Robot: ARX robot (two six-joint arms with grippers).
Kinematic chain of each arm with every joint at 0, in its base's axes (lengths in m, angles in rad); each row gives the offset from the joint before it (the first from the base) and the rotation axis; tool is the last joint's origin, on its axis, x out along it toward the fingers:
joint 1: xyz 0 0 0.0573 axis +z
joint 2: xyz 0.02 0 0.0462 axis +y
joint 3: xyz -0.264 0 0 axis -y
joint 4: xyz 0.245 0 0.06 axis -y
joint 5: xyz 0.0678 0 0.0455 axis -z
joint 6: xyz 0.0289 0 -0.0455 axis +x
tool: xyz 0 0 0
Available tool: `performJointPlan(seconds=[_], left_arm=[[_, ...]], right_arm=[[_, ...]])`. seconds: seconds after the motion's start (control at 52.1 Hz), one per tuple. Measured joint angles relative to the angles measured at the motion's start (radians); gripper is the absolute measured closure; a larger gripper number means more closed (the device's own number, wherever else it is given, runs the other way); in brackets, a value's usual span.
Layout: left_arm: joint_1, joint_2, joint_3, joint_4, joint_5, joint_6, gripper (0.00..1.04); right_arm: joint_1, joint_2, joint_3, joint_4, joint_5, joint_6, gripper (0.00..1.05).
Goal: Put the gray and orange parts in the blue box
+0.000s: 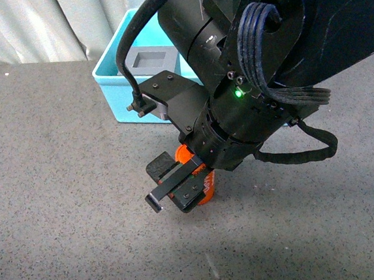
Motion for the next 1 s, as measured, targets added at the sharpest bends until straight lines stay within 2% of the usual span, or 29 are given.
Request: performJointPlan(seconds=[0.077,0.115,0.346,0.557,0.787,0.998], left_arm=[[0.000,0.000,0.000,0.000,0.000,0.000,0.07],[0.000,0.000,0.000,0.000,0.000,0.000,0.07],[0.000,0.000,0.000,0.000,0.000,0.000,0.07],[0.000,0.000,0.000,-0.001,0.000,0.000,0.07],[0.000,0.000,0.000,-0.001,0.000,0.000,0.07],[0.000,0.000,0.000,-0.001,0.000,0.000,0.07]], right_arm=[[0.000,0.006,0.005,-0.008,0.006,0.000,0.57],[0.000,0.006,0.007,-0.010,0.010,0.000,0.59],[-0.015,-0.024,-0.009,0.000,0.019,0.006,0.60],[-0.098,-0.218,0.000,0.003,-0.018,0.034,0.60],[-0.168,-0.249,0.137,-0.027,-0.023,0.034,0.60],[-0.203,-0.106,0.341,-0.074,-0.040,0.035,0.60]])
